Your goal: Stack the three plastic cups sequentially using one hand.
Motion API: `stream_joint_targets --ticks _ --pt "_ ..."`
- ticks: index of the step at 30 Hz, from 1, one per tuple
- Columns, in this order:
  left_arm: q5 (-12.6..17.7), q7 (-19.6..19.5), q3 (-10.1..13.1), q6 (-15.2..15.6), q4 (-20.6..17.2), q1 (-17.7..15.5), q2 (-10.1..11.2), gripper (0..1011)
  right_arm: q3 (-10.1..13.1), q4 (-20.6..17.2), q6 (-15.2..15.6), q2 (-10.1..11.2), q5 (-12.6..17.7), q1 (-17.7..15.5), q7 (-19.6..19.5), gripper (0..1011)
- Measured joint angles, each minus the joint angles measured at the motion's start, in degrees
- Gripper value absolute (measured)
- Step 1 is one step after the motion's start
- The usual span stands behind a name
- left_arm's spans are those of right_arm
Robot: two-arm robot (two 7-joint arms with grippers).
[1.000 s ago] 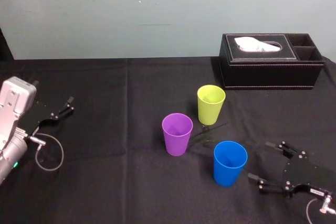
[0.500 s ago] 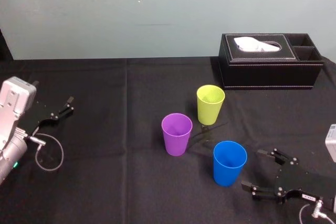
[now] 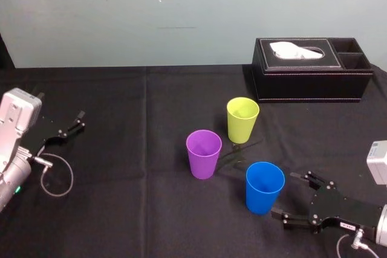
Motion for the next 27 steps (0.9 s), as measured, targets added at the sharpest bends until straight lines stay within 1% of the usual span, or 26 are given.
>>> stream_joint_targets --ticks 10,27 --pt "0.0 0.0 0.0 0.0 0.0 0.0 0.0 1010 -1.2 0.5 0.1 -0.6 0.4 1.2 0.1 1000" --pt "0.0 0.0 0.0 0.0 0.0 0.0 0.0 1010 -2.4 1.2 0.1 -1.3 0.5 2.7 0.0 1000"
